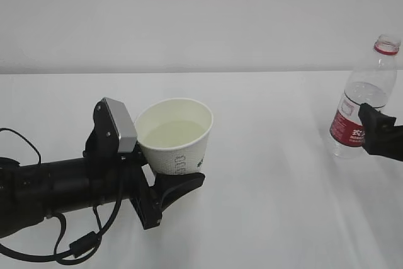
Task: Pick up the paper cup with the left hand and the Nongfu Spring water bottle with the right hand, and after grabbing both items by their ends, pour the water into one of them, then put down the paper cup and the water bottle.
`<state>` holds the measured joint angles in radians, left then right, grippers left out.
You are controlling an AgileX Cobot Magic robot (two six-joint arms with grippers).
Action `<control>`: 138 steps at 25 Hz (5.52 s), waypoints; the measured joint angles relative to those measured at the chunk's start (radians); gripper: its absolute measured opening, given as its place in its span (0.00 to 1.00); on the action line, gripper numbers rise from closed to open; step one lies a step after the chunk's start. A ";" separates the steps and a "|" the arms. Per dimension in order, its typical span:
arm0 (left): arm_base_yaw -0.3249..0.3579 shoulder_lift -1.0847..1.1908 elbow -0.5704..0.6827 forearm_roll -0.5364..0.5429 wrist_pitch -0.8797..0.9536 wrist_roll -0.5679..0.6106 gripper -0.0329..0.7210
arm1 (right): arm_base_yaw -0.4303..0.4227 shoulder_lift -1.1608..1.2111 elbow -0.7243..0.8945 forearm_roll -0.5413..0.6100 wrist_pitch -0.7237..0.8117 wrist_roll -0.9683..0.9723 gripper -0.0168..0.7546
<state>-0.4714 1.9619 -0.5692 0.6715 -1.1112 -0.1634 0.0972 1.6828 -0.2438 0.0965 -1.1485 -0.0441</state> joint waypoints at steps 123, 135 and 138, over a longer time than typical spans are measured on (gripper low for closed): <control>0.522 -0.013 0.000 -0.481 0.000 0.000 0.72 | 0.000 -0.067 0.081 -0.175 0.000 0.044 0.79; 0.522 -0.013 0.000 -0.499 0.000 0.000 0.72 | 0.000 -0.067 0.081 -0.175 0.000 0.044 0.79; 0.522 -0.013 0.000 -0.505 0.000 0.000 0.72 | 0.000 -0.067 0.081 -0.177 0.000 0.044 0.79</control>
<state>0.0506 1.9488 -0.5692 0.1666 -1.1112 -0.1634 0.0972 1.6159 -0.1630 -0.0808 -1.1485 0.0000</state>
